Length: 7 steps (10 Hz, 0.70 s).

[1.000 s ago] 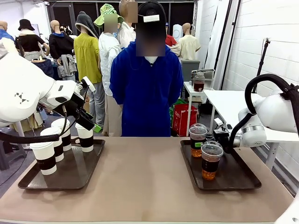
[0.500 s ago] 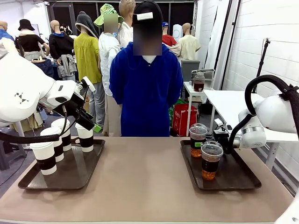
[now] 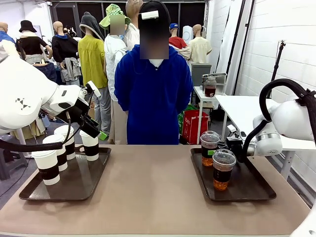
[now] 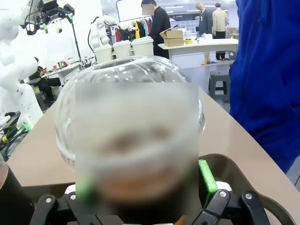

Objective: Distribute the coffee onto the tray.
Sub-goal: Pick up another iced Americano from the middle of the table and place it on the right Handle tray.

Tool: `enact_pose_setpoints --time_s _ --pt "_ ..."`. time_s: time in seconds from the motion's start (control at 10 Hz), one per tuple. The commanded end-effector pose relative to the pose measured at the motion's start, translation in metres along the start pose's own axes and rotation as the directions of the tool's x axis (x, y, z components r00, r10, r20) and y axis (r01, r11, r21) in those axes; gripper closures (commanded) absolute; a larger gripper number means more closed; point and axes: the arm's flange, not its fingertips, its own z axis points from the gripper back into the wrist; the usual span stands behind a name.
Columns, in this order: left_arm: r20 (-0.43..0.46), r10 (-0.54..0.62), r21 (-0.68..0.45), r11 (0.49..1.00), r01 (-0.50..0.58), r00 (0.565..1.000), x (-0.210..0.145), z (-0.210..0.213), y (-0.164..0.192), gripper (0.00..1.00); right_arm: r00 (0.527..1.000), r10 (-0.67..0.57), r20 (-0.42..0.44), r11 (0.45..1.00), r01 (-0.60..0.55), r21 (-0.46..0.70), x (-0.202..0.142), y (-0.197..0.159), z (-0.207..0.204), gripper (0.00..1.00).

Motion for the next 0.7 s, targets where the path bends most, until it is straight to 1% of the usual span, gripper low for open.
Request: enact_pose_setpoints --time_s 0.0,0.6 --pt "0.002 0.000 -0.011 1.000 0.000 1.000 -0.001 0.000 0.000 0.00 0.999 -0.027 -0.021 0.999 0.026 -0.027 0.008 0.010 0.015 0.00" --pt "0.002 0.000 -0.011 1.000 0.000 1.000 -0.001 0.000 0.000 0.00 0.995 -0.075 -0.071 0.988 0.065 -0.139 0.005 0.031 0.078 0.00"
